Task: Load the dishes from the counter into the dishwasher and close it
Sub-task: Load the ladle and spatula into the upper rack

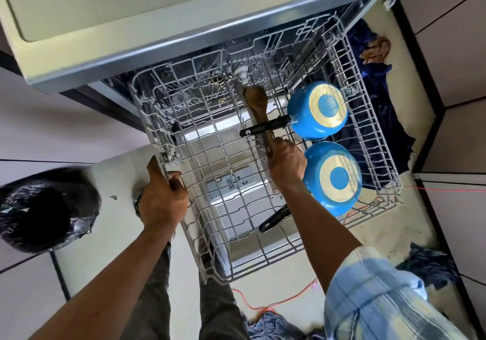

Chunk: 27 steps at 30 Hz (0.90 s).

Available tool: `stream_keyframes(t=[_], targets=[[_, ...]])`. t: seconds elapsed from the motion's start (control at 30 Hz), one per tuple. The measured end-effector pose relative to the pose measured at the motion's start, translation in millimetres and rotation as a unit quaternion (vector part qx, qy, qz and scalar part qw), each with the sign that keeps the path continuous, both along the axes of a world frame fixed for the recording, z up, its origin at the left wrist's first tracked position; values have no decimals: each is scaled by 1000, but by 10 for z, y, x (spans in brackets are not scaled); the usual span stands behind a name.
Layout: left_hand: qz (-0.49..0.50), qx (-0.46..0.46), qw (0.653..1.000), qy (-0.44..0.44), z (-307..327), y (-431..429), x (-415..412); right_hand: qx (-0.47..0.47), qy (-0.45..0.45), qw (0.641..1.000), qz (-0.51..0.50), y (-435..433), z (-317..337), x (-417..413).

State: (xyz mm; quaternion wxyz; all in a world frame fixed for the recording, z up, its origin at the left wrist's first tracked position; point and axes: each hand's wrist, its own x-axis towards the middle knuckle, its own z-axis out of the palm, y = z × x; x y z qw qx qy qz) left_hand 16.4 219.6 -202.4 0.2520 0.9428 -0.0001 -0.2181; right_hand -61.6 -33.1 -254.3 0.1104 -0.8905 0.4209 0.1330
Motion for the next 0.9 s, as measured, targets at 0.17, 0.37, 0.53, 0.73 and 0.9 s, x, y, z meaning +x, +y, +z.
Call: stream_keyframes(t=[0.17, 0.37, 0.53, 0.73, 0.9], targets=[[-4, 4, 1000, 12, -18, 20, 29, -7, -12, 999, 44, -169, 122, -15], [-12, -81, 992, 100, 339, 158, 231, 12, -155, 986, -61, 212, 808, -75], [51, -177, 974, -130, 1081, 707, 541, 62, -359, 931, -6, 991, 1561, 194], [-8, -83, 928, -364, 1704, 1715, 1462, 172, -440, 880, 36, 1819, 2306, 1353], [-67, -21, 908, -412, 1874, 2301, 2450, 206, -407, 877, 151, 2313, 2739, 2485]])
